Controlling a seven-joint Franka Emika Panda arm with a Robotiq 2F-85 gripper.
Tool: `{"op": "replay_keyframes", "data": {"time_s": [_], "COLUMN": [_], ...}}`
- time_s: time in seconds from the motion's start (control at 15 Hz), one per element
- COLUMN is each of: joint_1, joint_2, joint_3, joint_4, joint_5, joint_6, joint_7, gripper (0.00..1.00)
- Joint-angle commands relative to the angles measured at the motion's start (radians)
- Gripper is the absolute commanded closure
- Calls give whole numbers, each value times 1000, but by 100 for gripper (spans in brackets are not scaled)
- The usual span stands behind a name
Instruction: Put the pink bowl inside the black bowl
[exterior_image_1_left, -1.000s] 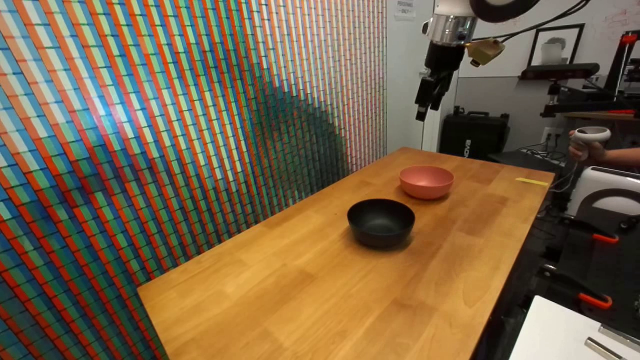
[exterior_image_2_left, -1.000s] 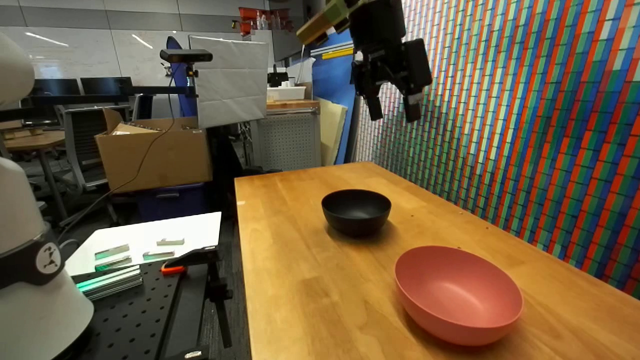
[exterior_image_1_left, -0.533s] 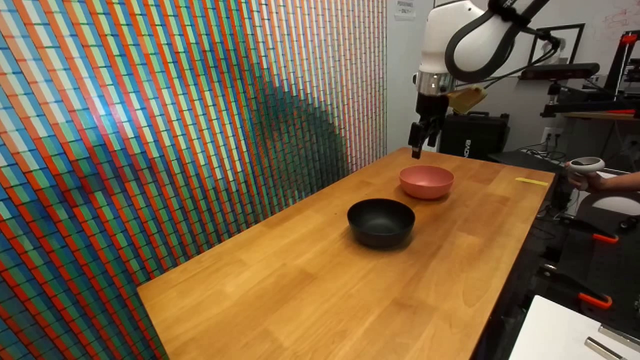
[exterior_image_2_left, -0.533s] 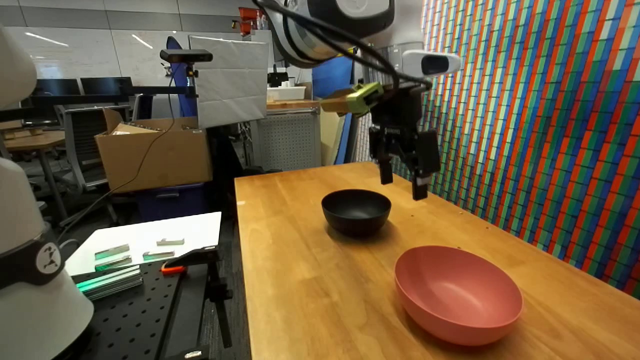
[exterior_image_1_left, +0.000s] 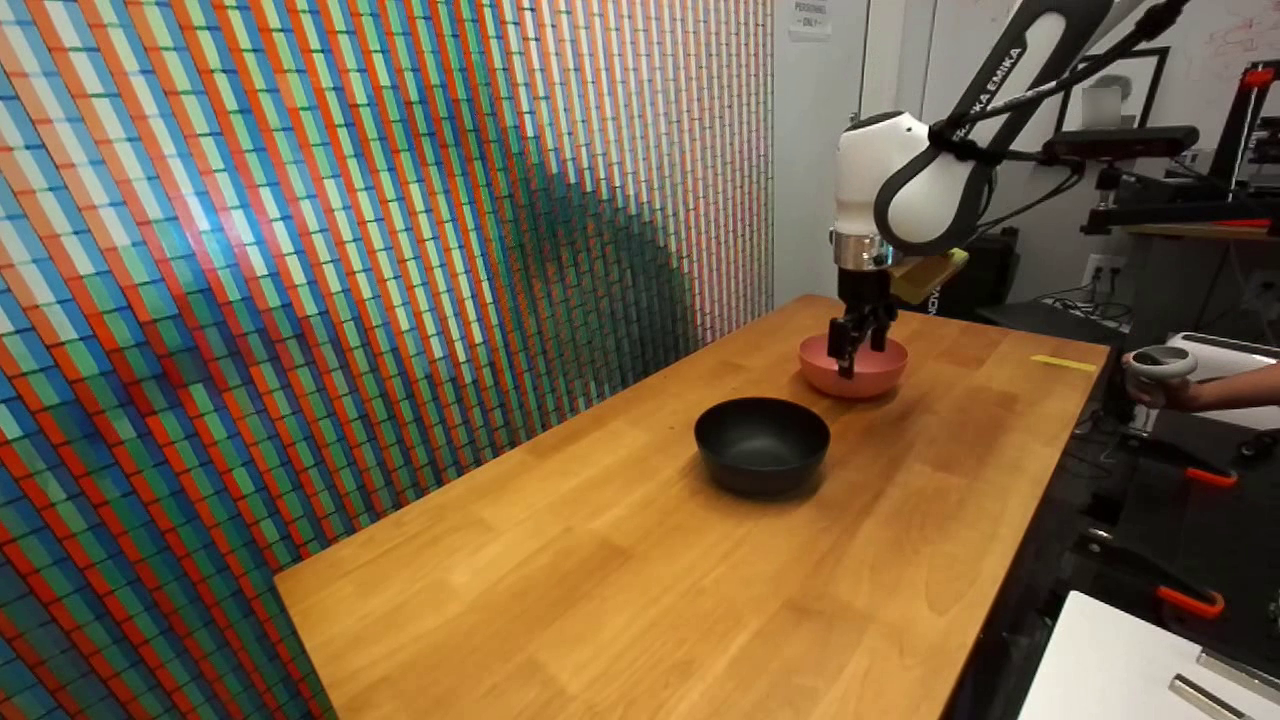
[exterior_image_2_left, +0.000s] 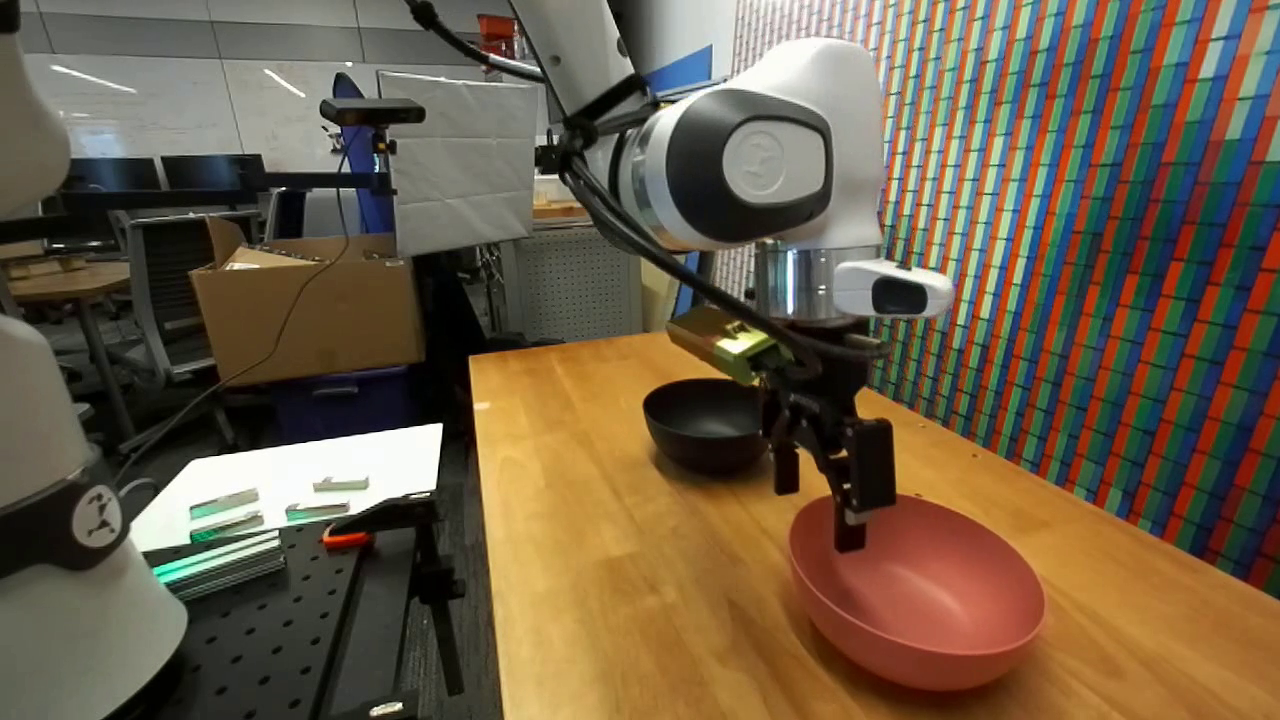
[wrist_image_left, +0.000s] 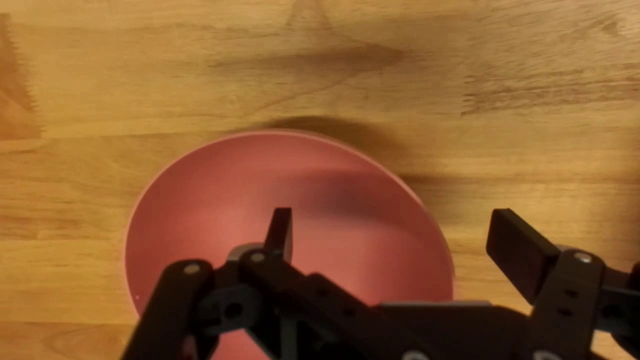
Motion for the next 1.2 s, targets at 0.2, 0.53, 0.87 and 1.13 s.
{"op": "replay_keyframes", "data": {"time_s": [0.2, 0.53, 0.87, 1.13], "joint_1": [69, 95, 101, 84], "joint_2": [132, 142, 142, 103], "joint_3": [-57, -43, -31, 10], "joint_4": [105, 123, 128, 121], "joint_5": [-12, 8, 30, 72], "joint_6": [51, 65, 67, 37], "joint_7": [47, 46, 40, 11], "gripper": [34, 73, 99, 97]}}
